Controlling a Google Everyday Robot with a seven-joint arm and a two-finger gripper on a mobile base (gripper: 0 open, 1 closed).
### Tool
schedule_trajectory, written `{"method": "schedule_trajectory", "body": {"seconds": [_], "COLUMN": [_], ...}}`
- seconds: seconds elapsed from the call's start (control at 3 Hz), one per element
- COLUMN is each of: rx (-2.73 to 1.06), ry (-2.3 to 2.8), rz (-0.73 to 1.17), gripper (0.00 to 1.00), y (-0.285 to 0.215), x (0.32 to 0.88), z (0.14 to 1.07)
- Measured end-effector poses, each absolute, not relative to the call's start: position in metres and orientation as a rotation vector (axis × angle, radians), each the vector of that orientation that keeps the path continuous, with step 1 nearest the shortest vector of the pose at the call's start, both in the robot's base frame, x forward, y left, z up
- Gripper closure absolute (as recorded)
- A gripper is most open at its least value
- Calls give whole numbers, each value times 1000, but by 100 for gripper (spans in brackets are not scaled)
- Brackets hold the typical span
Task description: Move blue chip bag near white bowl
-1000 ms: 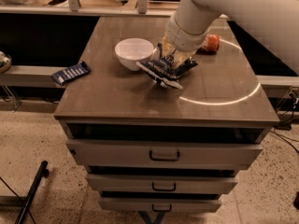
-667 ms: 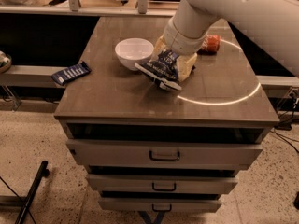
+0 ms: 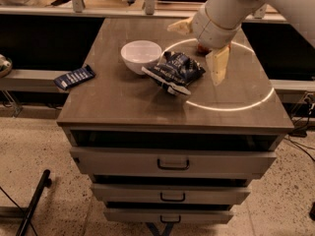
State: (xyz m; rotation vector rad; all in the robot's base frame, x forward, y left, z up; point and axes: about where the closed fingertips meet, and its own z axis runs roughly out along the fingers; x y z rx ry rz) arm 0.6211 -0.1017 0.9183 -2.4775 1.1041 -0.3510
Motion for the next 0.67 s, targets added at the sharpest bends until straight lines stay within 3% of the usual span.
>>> {"method": "schedule_trajectory", "body": {"seconds": [0.33, 0.67], "rx": [-2396, -2367], "ry": [1181, 1174], "rz": [-321, -341], "gripper": [0, 0], "y": [-140, -141], "x": [627, 631], "z": [938, 953]}}
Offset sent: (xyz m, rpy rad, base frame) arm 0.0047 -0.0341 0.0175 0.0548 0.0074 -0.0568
